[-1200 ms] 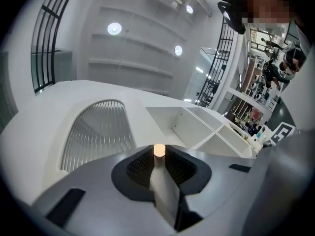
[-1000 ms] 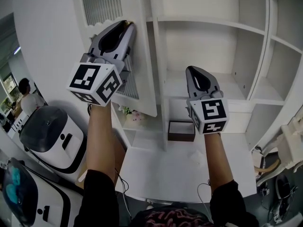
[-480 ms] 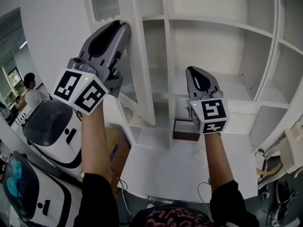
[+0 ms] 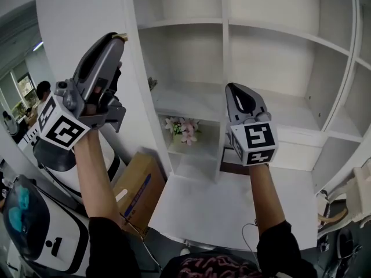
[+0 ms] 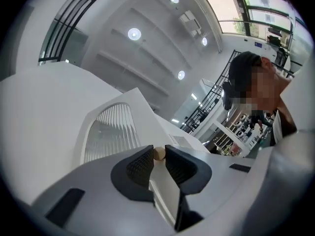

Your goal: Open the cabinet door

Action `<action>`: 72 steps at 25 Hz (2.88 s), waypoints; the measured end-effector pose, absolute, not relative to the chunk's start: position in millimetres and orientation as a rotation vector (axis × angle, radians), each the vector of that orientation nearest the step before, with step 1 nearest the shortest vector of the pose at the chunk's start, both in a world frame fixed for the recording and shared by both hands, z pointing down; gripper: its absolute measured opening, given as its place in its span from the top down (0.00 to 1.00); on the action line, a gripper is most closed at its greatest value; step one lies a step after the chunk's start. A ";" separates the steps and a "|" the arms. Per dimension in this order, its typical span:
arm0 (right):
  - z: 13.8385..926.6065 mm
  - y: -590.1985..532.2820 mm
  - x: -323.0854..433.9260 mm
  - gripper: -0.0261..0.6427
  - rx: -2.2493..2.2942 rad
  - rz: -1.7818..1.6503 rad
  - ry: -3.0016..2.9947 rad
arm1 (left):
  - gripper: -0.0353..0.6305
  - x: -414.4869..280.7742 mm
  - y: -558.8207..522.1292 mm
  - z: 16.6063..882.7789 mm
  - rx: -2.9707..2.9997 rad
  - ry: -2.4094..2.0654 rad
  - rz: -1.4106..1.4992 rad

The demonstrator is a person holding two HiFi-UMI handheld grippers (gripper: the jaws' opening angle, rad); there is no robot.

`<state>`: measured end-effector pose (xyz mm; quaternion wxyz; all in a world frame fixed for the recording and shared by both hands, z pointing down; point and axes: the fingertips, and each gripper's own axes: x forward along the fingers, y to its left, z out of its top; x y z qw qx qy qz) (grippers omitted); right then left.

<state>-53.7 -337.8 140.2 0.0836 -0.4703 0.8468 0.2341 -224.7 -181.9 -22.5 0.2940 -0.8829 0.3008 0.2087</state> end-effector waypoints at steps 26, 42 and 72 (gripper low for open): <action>161.6 -334.2 -169.0 0.94 -1.164 0.669 2.662 | 0.90 -359.7 -139.8 -25.0 -2.139 1.166 0.472; 160.9 -328.5 -166.2 0.94 -1.156 0.658 2.662 | 0.92 -391.6 -132.0 -27.9 -1.839 1.500 0.450; 145.5 -287.8 107.0 0.94 -1.670 0.683 2.374 | 0.92 -103.1 -230.8 21.7 -2.031 1.384 0.380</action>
